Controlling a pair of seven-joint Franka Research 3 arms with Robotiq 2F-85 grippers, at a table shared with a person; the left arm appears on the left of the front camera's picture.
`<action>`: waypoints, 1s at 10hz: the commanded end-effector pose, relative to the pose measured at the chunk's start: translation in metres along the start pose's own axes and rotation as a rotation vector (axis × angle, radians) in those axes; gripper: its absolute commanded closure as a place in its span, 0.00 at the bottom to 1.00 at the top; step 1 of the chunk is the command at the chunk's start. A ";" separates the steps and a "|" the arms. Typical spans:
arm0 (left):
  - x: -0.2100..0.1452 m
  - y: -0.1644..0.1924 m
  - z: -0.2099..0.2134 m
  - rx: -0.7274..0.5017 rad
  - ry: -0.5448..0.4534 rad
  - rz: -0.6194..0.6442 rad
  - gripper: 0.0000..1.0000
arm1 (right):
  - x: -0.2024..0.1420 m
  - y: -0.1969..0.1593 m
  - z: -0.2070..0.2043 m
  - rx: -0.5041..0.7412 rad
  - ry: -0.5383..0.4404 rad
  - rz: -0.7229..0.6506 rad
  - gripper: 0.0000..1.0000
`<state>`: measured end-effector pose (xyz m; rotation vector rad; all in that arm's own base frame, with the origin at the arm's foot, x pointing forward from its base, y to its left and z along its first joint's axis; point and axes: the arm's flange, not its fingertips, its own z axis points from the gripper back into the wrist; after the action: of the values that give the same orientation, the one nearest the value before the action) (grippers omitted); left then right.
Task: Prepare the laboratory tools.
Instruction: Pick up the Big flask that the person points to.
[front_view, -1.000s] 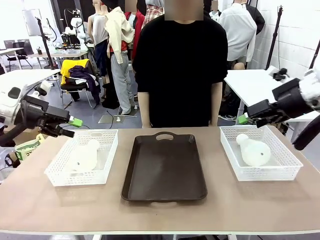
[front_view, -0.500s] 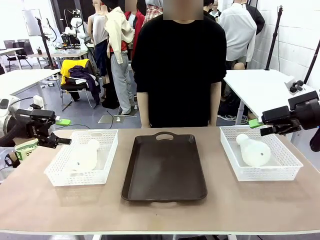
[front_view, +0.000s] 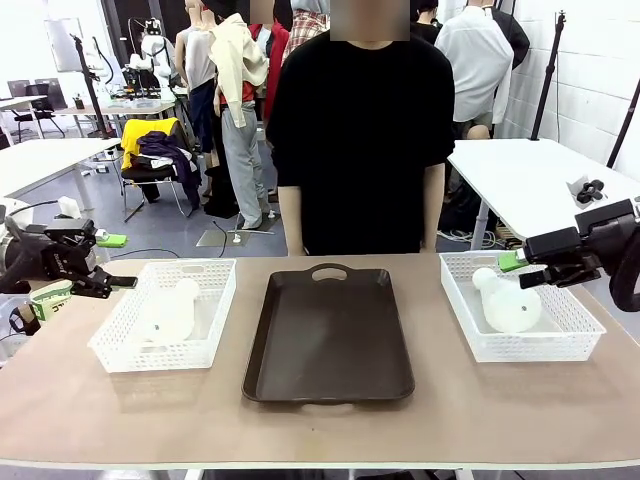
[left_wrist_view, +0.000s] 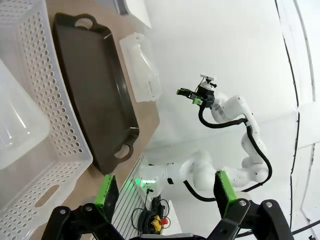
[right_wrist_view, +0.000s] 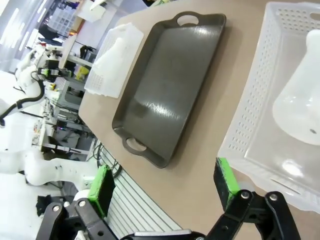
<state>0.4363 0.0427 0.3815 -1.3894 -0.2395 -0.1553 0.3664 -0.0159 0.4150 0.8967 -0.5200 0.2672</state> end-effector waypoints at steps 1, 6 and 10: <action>0.002 0.000 0.005 0.012 0.006 -0.007 0.00 | 0.004 -0.007 0.006 0.028 -0.026 0.008 0.00; 0.000 -0.005 -0.001 -0.030 0.105 -0.101 0.00 | 0.016 -0.026 0.028 0.190 -0.134 -0.047 0.00; 0.001 -0.009 0.001 -0.033 0.106 -0.105 0.00 | 0.067 -0.047 0.036 0.183 0.070 -0.162 0.00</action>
<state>0.4355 0.0351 0.3910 -1.3946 -0.2140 -0.2949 0.4171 -0.0625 0.4337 1.1188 -0.4609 0.2145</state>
